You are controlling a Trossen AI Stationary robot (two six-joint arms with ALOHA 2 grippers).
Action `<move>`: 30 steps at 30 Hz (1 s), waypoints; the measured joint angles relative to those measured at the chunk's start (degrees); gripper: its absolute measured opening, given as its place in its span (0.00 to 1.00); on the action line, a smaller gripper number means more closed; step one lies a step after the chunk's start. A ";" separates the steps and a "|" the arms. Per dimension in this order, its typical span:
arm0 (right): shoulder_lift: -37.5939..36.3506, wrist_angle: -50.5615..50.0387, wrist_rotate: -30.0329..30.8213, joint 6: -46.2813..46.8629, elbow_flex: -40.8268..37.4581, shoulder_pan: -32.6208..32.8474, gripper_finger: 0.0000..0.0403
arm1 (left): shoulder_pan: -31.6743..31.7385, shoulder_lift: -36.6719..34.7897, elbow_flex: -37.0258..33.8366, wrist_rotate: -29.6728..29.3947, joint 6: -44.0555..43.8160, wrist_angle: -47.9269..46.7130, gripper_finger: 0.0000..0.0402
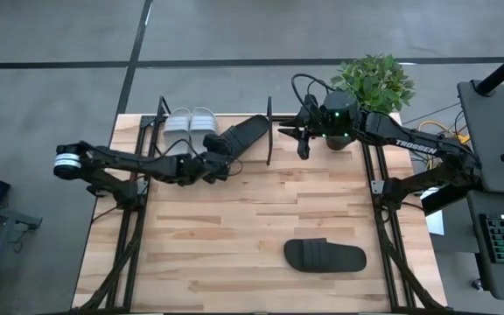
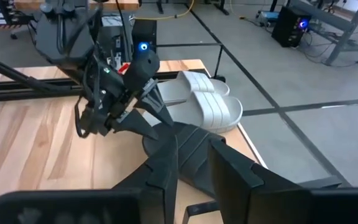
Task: Pick and place slides into the shelf
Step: Put the top black slides on the shelf
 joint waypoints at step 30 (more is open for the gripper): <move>-0.07 0.01 -0.22 -2.54 -0.20 -0.02 0.17 | 4.21 10.59 0.97 -0.79 5.02 15.18 0.23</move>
